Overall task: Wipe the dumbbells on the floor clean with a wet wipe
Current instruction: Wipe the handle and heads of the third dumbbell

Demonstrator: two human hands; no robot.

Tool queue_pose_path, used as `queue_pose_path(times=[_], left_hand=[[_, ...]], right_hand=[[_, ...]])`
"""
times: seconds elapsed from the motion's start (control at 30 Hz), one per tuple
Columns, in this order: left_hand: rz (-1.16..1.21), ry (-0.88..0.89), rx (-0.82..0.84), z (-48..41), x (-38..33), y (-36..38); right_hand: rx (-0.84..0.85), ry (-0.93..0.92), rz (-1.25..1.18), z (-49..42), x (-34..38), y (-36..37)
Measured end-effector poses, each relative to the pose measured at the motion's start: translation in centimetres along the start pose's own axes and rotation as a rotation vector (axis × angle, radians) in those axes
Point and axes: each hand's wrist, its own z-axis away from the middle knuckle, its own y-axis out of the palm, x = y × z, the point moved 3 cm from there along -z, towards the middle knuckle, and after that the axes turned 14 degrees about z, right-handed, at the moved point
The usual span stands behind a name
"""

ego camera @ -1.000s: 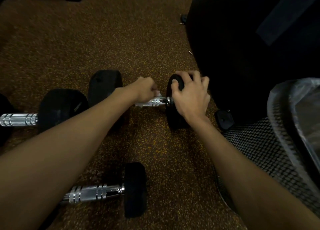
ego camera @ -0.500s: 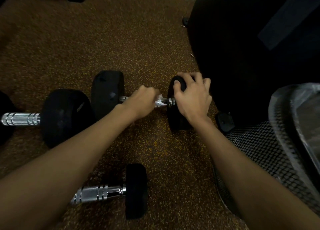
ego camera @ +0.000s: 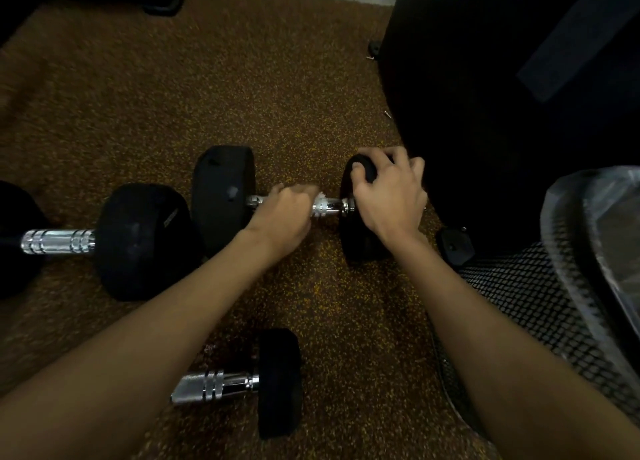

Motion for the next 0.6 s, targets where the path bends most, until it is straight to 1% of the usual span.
queue_pose_path(times=[0.1, 0.17, 0.27, 0.37, 0.43, 0.53, 0.6], left_hand=[[0.072, -0.078, 0.026, -1.2, -0.9, 0.2], [0.076, -0.080, 0.023, -1.6, -1.2, 0.7], [0.068, -0.021, 0.015, -1.5, -0.9, 1.4], [0.052, 0.106, -0.016, -0.9, -0.3, 2.0], [0.028, 0.164, 0.005, -0.3, 0.0, 2.2], [-0.020, 0.138, 0.029, 0.6, 0.2, 1.4], [-0.013, 0.094, -0.019, 0.5, -0.1, 0.6]], right_hand=[[-0.001, 0.003, -0.002, 0.0, 0.0, 0.1], [0.004, 0.002, -0.001, -0.1, 0.1, 0.1], [0.008, 0.010, 0.001, -0.3, 0.1, 0.1], [0.009, 0.012, 0.009, -0.3, 0.1, 0.0], [0.006, 0.010, 0.016, -0.3, 0.1, 0.0], [-0.003, 0.007, 0.018, -0.2, 0.1, 0.0], [-0.003, 0.006, 0.004, -0.2, 0.0, 0.0]])
